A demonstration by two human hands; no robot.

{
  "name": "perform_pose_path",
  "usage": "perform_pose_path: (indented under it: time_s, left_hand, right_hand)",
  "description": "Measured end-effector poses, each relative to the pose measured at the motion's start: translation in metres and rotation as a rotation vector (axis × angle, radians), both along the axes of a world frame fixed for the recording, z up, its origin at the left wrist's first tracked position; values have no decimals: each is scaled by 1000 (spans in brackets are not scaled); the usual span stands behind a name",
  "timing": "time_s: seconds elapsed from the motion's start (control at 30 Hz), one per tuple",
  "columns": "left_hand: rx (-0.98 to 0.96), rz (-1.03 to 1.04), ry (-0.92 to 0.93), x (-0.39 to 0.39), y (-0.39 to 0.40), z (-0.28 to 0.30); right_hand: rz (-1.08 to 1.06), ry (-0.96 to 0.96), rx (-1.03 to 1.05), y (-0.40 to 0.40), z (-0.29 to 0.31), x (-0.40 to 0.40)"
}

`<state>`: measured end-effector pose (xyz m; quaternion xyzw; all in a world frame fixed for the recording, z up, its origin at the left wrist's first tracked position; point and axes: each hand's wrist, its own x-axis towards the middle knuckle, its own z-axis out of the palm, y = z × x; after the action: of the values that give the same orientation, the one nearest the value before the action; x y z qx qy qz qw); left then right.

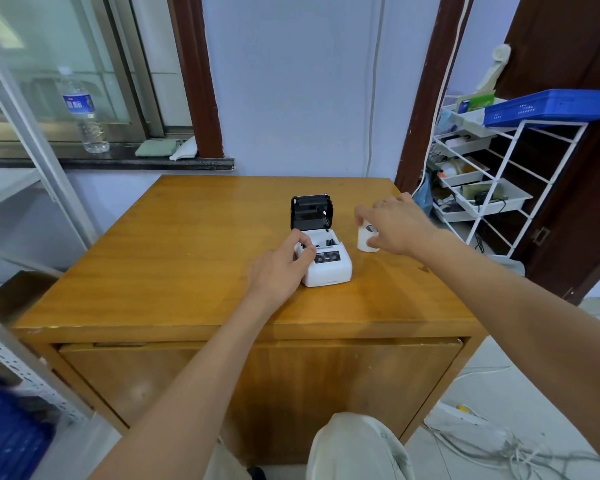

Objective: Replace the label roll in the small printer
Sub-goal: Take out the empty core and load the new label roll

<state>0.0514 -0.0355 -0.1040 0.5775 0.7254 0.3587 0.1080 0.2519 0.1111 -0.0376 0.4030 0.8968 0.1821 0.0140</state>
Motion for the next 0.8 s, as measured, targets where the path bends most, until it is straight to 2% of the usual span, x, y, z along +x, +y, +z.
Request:
perform_pose_path:
  time_s: [0.17, 0.37, 0.53, 0.63, 0.7, 0.8]
  left_hand:
    - [-7, -2, 16, 0, 0, 0]
    - [-2, -4, -6, 0, 0, -1]
    - [13, -3, -5, 0, -2, 2]
    - [138, 11, -236, 0, -5, 3]
    - [269, 60, -376, -3, -9, 5]
    - [369, 56, -415, -3, -18, 9]
  right_hand:
    - [7, 14, -27, 1, 0, -3]
    - [20, 203, -77, -1, 9, -7]
    - [49, 496, -127, -28, 20, -20]
    - [84, 671, -77, -52, 20, -28]
    - [77, 832, -137, -68, 13, -33]
    - [83, 1083, -297, -95, -4, -43]
